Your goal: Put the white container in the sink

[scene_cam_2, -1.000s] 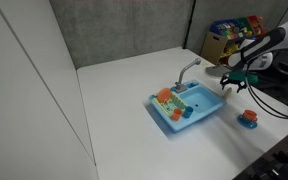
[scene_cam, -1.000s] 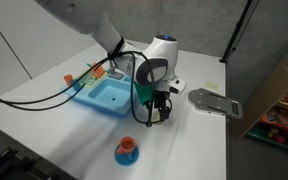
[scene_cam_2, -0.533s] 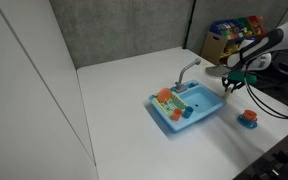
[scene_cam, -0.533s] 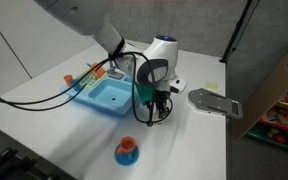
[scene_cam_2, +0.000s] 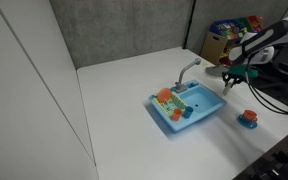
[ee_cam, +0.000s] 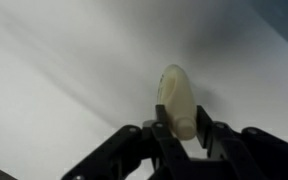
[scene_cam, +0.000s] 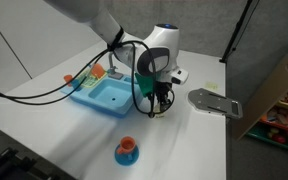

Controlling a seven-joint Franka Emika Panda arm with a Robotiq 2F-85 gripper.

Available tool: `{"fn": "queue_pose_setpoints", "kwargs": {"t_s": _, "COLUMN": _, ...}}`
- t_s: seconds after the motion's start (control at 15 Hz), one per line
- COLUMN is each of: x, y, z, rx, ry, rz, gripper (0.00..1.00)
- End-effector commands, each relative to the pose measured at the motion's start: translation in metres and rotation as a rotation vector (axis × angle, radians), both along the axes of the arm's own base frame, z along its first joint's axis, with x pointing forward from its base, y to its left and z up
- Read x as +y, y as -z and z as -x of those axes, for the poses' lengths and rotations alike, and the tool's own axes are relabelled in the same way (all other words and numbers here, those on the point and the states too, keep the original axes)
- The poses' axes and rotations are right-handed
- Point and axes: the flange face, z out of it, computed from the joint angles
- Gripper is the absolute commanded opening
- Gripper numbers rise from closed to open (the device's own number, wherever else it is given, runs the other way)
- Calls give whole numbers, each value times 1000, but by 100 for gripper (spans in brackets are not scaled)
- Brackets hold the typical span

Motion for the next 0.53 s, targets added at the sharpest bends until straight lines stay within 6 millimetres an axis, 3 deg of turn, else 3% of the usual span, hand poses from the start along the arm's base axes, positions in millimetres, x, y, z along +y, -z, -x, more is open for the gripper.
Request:
{"fn": "queue_pose_setpoints", "kwargs": {"t_s": 0.0, "x": 12, "y": -36, "z": 4, "rx": 3, "ry": -40, "rz": -16, "gripper": 9}}
{"fn": "queue_pose_setpoints", "kwargs": {"t_s": 0.47, "x": 50, "y": -87, "z": 12, "rx": -5, "ry": -233, "rz": -12, "gripper": 9}}
